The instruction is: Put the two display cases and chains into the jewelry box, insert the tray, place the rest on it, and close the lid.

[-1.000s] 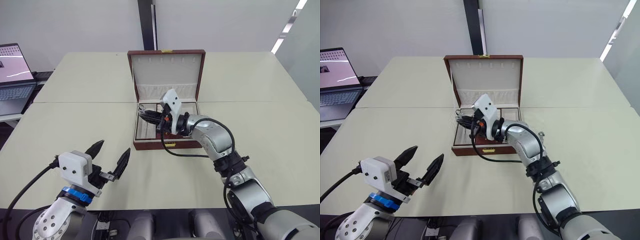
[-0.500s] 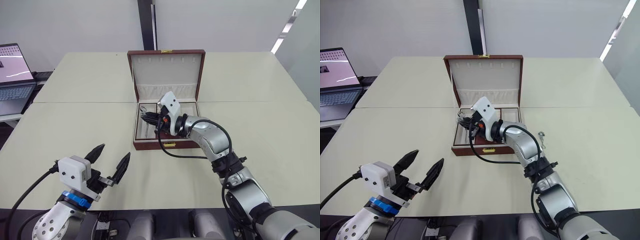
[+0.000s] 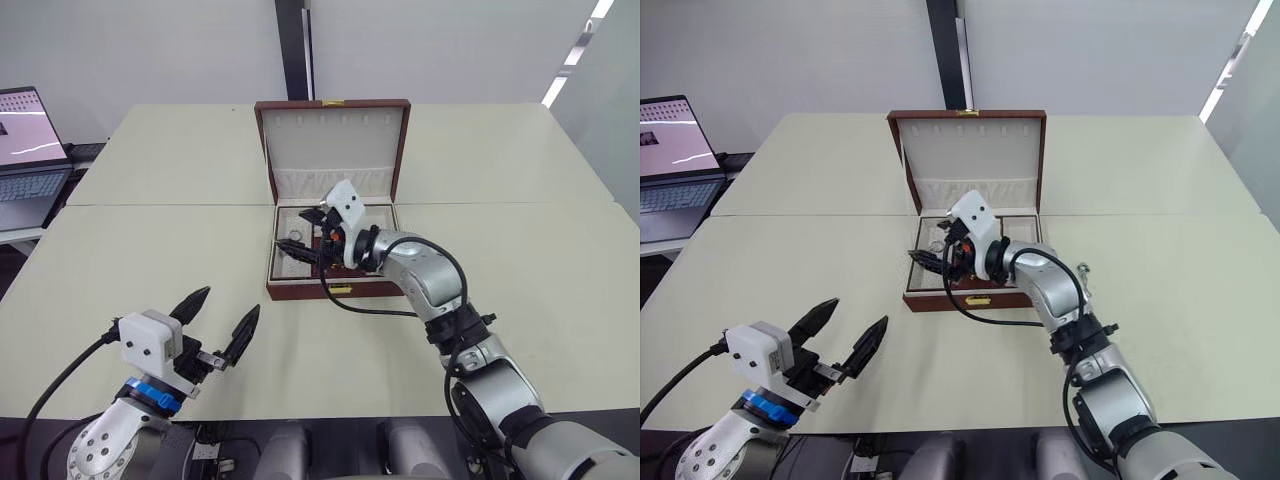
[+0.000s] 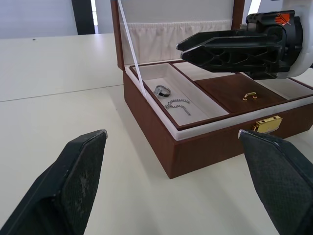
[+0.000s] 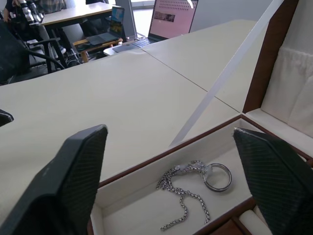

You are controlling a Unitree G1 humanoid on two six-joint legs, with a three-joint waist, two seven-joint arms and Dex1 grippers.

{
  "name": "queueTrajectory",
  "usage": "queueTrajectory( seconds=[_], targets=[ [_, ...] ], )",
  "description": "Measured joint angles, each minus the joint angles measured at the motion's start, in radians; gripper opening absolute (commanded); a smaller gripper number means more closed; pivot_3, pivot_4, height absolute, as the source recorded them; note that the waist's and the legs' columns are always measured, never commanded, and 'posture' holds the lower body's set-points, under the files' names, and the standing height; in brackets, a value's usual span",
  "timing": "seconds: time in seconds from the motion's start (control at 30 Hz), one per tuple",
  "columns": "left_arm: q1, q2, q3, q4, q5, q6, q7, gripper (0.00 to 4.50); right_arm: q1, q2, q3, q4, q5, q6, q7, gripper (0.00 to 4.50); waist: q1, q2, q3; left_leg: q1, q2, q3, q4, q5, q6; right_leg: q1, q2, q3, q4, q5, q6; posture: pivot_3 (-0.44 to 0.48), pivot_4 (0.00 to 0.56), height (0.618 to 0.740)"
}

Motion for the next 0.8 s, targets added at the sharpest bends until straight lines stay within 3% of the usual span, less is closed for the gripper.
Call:
queueTrajectory(
  seconds=[0.17,0.4,0.6,0.8],
  targets=[
    [-0.038,0.041,0.003,0.030,-0.026,0.034,-0.024,4.50,0.066,-0.081,-0.020,-0.100,0.029,-0.001,0.053,4.45,0.004,0.000,0.000,0.000,0.000,0.000,0.000,0.000,0.000,0.000,0.000,0.000,0.000,0.000,0.000,0.000,0.150,0.740],
    [-0.162,0.174,0.083,0.165,-0.080,0.086,-0.098,4.50,0.186,-0.325,-0.175,-0.265,0.164,0.021,0.205,4.45,0.006,0.000,0.000,-0.001,0.000,-0.001,0.000,0.000,0.000,0.000,0.000,-0.001,-0.001,0.000,0.000,0.000,0.150,0.740],
    [-0.235,0.277,0.163,0.357,-0.090,0.086,-0.201,4.50,0.342,-0.535,-0.313,-0.288,0.223,0.027,0.293,4.45,0.004,-0.001,0.000,-0.001,0.000,0.000,0.000,0.000,0.000,0.001,0.000,-0.001,-0.001,0.000,0.000,0.000,0.150,0.740],
    [-0.327,0.333,0.188,0.515,-0.082,0.075,-0.265,4.50,0.490,-0.608,-0.440,-0.263,0.236,0.000,0.304,4.45,0.006,-0.001,0.000,-0.001,0.000,0.000,0.000,0.000,0.000,0.001,0.000,-0.001,-0.001,0.000,0.000,0.000,0.150,0.740]
  ],
)
